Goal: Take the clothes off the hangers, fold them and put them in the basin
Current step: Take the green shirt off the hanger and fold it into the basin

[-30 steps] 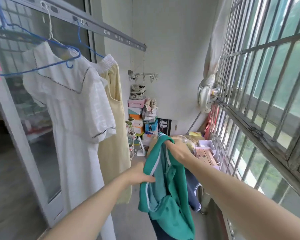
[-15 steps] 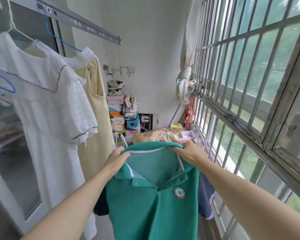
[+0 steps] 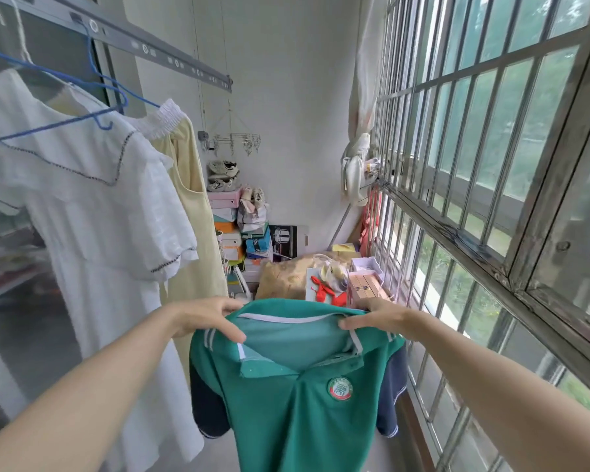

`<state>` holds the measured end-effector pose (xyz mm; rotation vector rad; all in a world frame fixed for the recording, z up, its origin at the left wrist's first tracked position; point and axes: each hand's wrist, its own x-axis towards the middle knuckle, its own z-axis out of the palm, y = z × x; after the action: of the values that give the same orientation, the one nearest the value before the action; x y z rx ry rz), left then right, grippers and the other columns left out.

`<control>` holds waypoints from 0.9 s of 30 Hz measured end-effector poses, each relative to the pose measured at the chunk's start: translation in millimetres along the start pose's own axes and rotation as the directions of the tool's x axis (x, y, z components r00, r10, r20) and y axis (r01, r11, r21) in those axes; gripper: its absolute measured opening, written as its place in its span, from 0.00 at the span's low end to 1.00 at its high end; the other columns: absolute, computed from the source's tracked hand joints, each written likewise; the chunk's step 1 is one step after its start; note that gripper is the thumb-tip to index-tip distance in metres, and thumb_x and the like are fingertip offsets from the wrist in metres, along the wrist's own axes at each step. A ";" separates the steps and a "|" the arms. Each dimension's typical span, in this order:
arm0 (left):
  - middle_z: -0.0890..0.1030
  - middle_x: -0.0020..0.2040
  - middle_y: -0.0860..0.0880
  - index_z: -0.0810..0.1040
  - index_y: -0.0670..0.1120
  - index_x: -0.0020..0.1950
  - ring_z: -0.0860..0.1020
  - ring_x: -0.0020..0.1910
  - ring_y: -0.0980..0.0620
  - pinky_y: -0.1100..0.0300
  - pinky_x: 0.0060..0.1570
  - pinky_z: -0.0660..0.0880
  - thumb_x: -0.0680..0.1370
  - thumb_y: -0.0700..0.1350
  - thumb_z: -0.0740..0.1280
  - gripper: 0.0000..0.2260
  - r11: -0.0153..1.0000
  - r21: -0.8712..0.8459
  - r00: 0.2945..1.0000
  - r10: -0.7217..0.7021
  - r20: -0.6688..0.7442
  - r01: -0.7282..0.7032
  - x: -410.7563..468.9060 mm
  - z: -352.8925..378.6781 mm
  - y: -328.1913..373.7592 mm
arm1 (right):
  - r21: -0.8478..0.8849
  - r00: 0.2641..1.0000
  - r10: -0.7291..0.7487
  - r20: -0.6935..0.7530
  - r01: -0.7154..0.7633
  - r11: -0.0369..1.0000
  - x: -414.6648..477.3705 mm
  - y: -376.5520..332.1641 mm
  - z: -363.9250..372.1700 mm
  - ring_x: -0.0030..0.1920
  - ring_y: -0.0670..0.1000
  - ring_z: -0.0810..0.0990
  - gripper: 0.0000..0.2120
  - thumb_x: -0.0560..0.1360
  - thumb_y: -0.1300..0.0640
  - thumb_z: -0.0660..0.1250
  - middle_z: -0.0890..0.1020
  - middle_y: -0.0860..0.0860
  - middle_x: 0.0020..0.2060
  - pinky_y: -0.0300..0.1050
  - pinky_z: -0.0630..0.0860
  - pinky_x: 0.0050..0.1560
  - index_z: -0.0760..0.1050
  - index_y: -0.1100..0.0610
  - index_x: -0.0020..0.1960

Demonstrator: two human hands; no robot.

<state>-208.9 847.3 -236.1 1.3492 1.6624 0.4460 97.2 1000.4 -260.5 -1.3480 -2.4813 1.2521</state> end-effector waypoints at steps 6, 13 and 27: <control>0.81 0.60 0.46 0.77 0.44 0.62 0.79 0.59 0.45 0.44 0.60 0.75 0.67 0.32 0.72 0.24 0.997 0.007 0.991 -0.076 0.106 0.076 0.0 -15.4 -14.1 | 0.065 0.987 -0.037 0.158 0.027 0.998 -2.9 8.6 3.5 0.55 0.55 0.78 0.30 0.57 0.58 0.66 0.77 0.56 0.55 0.53 0.77 0.58 0.73 0.50 0.59; 0.81 0.47 0.44 0.77 0.43 0.45 0.80 0.45 0.46 0.56 0.42 0.77 0.74 0.40 0.71 0.03 0.976 0.143 0.927 -0.103 -0.361 0.164 15.5 -5.9 -10.2 | -0.369 1.000 -0.001 0.008 0.004 0.929 3.7 9.9 30.3 0.47 0.56 0.79 0.14 0.72 0.68 0.58 0.77 0.54 0.44 0.46 0.76 0.43 0.75 0.61 0.55; 0.79 0.44 0.48 0.75 0.48 0.44 0.77 0.41 0.48 0.61 0.38 0.68 0.76 0.60 0.63 0.15 0.822 0.200 0.641 -0.239 -0.729 0.534 7.5 0.0 -53.3 | -0.247 0.927 -0.060 -0.371 -0.036 0.968 31.0 13.7 35.6 0.39 0.53 0.72 0.16 0.81 0.49 0.57 0.70 0.48 0.30 0.40 0.61 0.30 0.71 0.54 0.37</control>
<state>-239.3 836.3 -279.2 1.0816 2.7355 0.3597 73.3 1004.5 -303.2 -1.4564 -2.4167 0.6107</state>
